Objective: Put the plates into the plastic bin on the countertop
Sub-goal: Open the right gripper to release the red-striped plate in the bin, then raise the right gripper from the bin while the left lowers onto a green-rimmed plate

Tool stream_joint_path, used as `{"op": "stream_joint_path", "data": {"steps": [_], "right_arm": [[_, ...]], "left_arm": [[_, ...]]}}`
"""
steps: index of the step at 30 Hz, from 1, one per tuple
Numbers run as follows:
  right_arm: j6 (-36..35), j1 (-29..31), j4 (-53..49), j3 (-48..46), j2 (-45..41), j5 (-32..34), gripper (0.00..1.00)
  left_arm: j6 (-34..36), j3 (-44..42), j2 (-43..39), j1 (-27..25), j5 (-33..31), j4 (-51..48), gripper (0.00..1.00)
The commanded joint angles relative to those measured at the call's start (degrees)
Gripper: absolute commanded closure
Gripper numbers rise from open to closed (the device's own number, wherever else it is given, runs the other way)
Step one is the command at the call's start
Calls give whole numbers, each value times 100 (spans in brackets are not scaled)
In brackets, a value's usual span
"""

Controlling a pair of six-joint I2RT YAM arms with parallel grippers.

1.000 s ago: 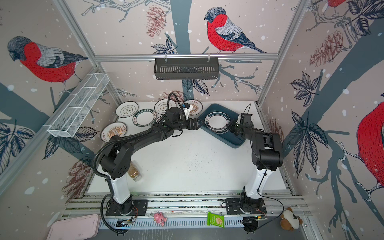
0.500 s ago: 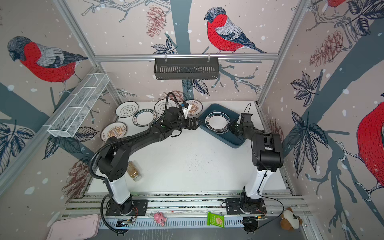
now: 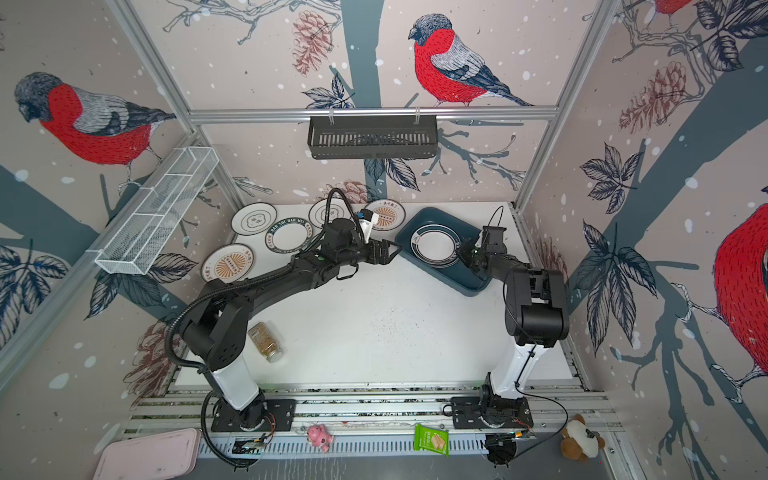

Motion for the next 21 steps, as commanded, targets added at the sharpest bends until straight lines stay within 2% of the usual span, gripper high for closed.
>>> {"op": "stream_joint_path", "data": {"steps": [1,5,10,16,19,21], "right_arm": [[-103,-1,61,-8,-150,39,80],[-158,8,100,-26,-371,17,78],[-275,54,90,-104,-763,65,71],[-489,315,80,-202,-1361,222,51],[-592,524,118,-228,-1654,326,37],[-671,688,210,-253,-1863,373,27]], "left_arm": [[18,-111,-168,2,-165,110,4],[84,-263,-396,11,-398,17,4],[109,-439,-659,13,-674,-84,4],[-79,-809,-1036,127,-1157,-122,4],[-358,-1104,-1285,318,-1467,-114,4],[-627,-1391,-1486,571,-1460,-56,4]]}}
